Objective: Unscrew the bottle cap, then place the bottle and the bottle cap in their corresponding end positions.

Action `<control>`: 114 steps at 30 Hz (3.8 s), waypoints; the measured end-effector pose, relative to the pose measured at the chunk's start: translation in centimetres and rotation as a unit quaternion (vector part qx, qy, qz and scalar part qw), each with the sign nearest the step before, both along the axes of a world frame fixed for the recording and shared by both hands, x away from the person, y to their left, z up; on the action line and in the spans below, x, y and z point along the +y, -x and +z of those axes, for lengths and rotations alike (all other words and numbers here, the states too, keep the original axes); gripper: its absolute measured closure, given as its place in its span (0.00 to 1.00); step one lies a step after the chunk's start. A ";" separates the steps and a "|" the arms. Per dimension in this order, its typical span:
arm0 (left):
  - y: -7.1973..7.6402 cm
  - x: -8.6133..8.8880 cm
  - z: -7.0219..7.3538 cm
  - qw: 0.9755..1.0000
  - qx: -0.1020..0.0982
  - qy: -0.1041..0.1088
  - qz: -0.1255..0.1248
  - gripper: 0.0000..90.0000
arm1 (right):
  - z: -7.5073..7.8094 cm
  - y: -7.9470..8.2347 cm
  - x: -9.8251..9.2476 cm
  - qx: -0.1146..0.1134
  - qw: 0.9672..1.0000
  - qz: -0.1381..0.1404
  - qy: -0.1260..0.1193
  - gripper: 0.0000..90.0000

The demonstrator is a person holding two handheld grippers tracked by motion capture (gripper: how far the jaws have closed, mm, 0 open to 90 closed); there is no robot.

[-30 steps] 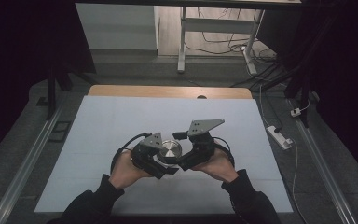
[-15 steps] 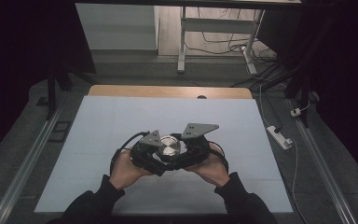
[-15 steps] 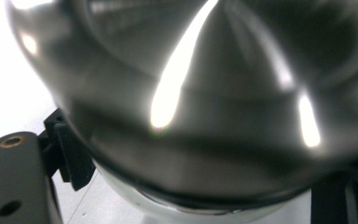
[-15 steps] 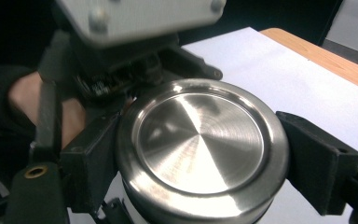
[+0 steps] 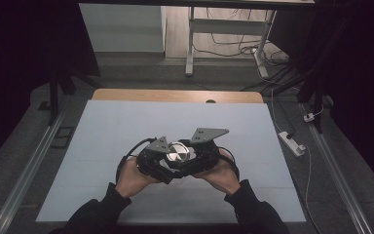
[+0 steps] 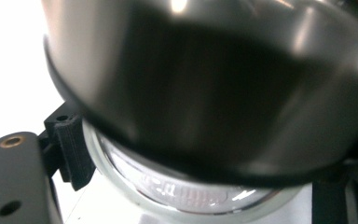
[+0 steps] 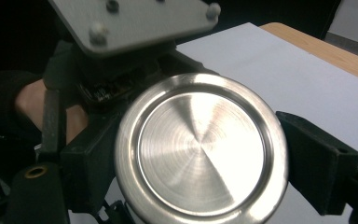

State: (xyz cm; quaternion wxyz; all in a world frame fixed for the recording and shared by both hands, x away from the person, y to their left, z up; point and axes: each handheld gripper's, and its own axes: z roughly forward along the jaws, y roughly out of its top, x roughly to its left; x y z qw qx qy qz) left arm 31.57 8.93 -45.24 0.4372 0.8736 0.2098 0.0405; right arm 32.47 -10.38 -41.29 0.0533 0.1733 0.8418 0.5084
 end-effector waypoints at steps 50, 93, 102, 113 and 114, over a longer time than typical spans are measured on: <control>-0.1 0.7 0.2 1.000 -0.001 0.011 0.003 0.17 | -0.1 0.2 -0.1 -0.010 1.000 0.001 -0.018 0.20; -0.5 1.2 0.1 1.000 -0.007 -0.001 0.012 0.17 | 1.3 0.7 -1.4 -0.039 0.997 -0.012 -0.066 0.22; -1.2 1.8 -0.2 0.999 -0.008 -0.009 0.036 0.17 | 1.2 0.9 -2.1 -0.036 0.997 -0.016 -0.063 0.22; -2.6 2.5 -0.1 0.998 -0.014 -0.014 0.057 0.17 | 0.8 1.6 -2.9 -0.031 0.997 -0.014 -0.063 0.22; -2.7 2.5 -0.1 0.998 -0.015 -0.016 0.058 0.17 | 0.7 1.6 -3.0 -0.032 0.997 -0.014 -0.063 0.22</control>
